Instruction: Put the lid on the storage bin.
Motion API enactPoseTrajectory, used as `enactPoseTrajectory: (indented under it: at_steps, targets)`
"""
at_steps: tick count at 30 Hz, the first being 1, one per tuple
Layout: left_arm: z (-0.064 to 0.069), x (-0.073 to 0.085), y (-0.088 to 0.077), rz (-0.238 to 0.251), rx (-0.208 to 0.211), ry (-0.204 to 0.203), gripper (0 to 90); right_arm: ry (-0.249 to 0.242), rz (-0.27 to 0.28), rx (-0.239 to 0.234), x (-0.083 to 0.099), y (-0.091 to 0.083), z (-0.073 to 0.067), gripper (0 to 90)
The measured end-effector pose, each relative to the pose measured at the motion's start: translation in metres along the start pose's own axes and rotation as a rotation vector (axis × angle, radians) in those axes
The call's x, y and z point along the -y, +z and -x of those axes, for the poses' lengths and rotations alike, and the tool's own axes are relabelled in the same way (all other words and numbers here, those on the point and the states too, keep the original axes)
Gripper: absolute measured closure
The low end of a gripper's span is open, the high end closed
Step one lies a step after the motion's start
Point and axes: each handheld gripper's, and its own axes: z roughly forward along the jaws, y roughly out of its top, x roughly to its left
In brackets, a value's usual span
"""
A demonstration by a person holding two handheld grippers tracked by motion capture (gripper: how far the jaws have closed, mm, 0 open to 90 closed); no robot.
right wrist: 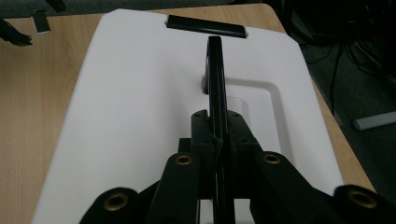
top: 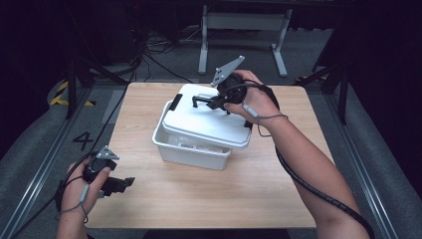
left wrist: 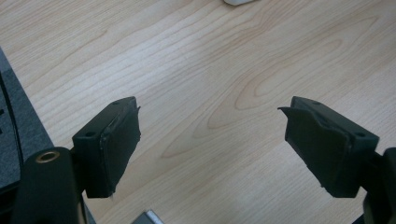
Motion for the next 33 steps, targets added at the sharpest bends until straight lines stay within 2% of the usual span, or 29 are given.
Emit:
enactPoseTrajectory:
  at_steps: [6, 19, 27, 33]
  targets:
    - [-0.002, 0.006, -0.002, 0.001, -0.002, -0.017, 18.6, -0.018, 0.001, -0.039, -0.004, 0.021, -0.003, 84.7]
    - [-0.003, 0.006, -0.002, -0.002, -0.002, -0.013, 18.5, -0.035, 0.001, -0.098, -0.003, 0.053, -0.004, 84.7]
    - [-0.002, 0.004, 0.0, -0.002, 0.002, -0.006, 18.5, -0.025, -0.017, -0.11, 0.004, 0.061, 0.0, 84.6]
    - [-0.001, 0.002, -0.001, 0.002, 0.002, -0.004, 18.1, -0.036, -0.042, -0.097, 0.004, 0.069, -0.003, 84.6]
